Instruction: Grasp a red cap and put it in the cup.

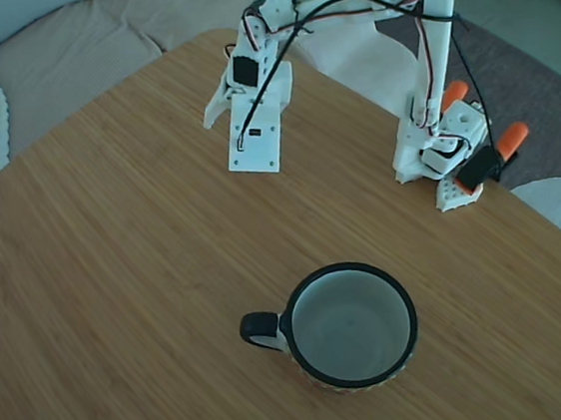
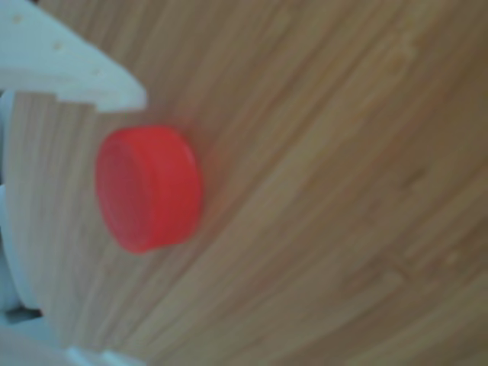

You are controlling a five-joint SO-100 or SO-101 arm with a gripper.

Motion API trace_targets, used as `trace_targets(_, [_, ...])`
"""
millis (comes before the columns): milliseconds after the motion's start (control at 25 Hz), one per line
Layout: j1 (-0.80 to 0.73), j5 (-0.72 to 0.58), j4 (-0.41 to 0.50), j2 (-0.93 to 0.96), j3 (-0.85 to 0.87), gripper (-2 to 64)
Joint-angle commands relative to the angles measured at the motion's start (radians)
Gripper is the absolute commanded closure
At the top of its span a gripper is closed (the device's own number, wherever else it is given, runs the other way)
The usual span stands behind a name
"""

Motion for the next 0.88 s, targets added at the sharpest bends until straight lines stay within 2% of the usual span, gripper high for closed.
trace_targets(0, [-0.005, -0.006, 0.008, 0.028, -0.037, 19.4])
trace_targets(840, [0.017, -0.02, 0.008, 0.008, -0.021, 19.4])
